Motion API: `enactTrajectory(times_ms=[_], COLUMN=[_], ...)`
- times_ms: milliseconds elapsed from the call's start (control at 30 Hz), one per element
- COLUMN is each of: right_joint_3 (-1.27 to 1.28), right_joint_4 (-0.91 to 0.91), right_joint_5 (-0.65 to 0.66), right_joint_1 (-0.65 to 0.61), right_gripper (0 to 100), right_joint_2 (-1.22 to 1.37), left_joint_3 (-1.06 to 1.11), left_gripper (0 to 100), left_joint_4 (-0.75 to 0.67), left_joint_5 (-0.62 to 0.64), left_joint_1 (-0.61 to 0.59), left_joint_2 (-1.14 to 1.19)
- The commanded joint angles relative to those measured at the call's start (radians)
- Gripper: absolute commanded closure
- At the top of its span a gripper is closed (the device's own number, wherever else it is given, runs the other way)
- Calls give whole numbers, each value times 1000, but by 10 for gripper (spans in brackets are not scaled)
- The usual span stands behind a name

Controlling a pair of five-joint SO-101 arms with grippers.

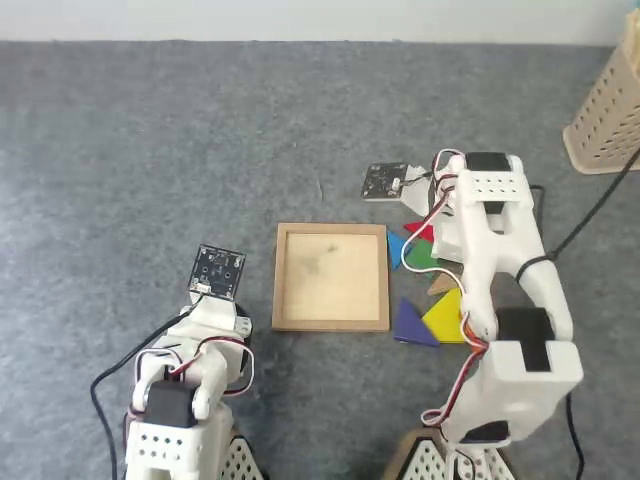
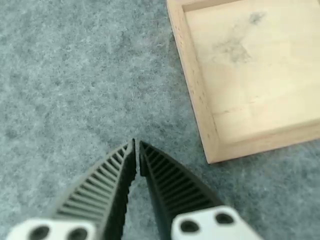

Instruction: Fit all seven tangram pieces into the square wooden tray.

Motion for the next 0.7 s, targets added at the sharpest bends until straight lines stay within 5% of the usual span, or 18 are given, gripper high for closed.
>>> enactTrajectory(times_ms=[0,233,667], right_joint_3=[-57,-110,-284], right_joint_4=[15,-81,-76], right_joint_5=[101,252,245], right_joint_1=[27,91,96], right_gripper=[634,628,630], right_joint_2=[8,104,344], left_joint_3=[-19,-19,-19], left_gripper=[988,988,988], left_joint_4=[6,6,6], left_joint_5=[6,6,6], left_joint_1=[-2,0,-2], left_joint_2=[-21,-21,-21])
